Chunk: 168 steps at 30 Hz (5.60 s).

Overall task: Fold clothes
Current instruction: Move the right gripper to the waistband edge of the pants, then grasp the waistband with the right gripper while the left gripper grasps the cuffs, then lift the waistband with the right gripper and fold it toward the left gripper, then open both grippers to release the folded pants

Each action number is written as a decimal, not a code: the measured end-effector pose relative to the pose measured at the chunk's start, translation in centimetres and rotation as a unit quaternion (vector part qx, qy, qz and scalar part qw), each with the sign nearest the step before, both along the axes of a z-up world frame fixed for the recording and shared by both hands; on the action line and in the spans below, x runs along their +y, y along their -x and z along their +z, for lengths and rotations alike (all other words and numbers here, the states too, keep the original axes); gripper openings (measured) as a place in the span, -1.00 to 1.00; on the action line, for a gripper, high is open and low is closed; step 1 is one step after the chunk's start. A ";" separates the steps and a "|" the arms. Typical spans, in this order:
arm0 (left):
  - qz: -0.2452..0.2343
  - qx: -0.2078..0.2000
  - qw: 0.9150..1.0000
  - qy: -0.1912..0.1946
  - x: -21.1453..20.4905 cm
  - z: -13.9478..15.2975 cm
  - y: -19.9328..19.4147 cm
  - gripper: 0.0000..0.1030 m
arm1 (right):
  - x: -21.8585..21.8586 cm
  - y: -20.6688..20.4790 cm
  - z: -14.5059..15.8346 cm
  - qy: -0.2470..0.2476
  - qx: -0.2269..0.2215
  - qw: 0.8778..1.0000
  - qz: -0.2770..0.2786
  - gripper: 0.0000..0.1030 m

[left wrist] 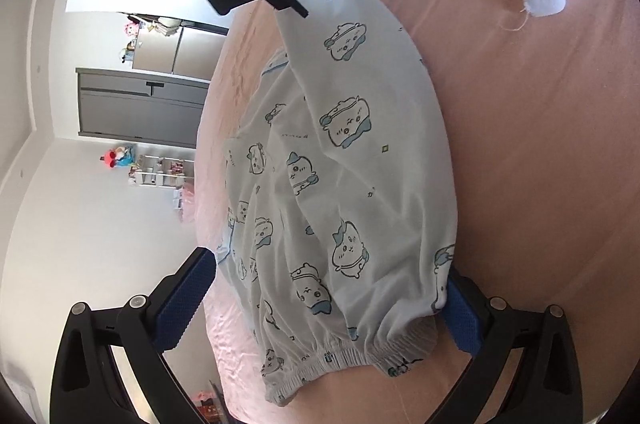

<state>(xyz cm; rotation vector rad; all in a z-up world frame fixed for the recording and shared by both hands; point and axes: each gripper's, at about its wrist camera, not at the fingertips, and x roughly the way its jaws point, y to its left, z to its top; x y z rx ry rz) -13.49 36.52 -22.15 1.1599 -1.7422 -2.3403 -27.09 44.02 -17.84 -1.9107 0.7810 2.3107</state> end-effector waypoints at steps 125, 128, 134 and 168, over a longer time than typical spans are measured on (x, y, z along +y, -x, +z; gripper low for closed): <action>0.233 -0.148 0.874 -0.400 -25.2 9.9 4.9 -0.79 | -36.5 12.1 7.9 -0.116 0.092 0.949 0.278 -0.89; 0.246 -0.148 0.873 -0.395 -26.0 9.5 5.0 -0.79 | -38.4 12.2 7.5 -0.106 0.090 0.945 0.297 -0.89; 0.260 -0.144 0.870 -0.393 -27.1 9.1 5.0 -0.79 | -41.5 12.2 6.3 -0.093 0.084 0.937 0.326 -0.89; 0.356 -0.162 0.832 -0.393 -29.4 5.6 7.6 0.99 | -35.4 7.8 12.0 -0.074 0.110 0.946 0.297 0.49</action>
